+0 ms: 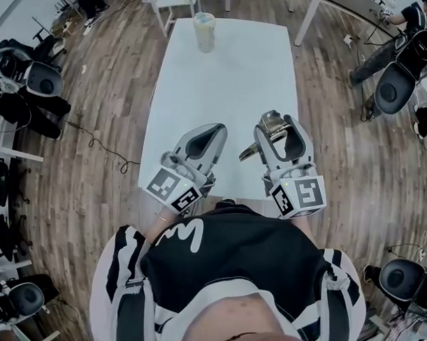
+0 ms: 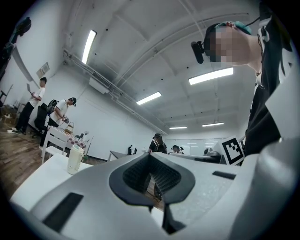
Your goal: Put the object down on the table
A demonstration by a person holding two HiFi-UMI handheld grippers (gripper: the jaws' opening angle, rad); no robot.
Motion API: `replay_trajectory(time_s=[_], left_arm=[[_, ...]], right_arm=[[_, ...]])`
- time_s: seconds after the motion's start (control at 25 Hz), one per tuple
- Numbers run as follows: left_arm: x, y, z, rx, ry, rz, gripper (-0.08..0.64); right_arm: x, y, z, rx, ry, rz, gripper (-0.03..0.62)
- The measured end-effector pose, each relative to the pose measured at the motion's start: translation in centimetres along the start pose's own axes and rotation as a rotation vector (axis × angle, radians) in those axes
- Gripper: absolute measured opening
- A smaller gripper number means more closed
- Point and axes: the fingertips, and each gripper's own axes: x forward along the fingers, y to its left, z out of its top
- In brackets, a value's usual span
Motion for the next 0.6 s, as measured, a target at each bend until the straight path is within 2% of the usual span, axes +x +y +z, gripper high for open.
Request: replay_trajectory(time_s=[0.24,0.6], left_arm=[[1.5,1.0,-0.2,-0.004,-0.015,0.034,0.003],[1.3,2.1,-0.9,0.002,0.003,0.059,0.003]], right_arm=[[1.6,-1.8,-0.4,0.008,0.004,0.021,0.307],[2.5,-1.6,-1.2,0.016,0.013,0.049,0.308]])
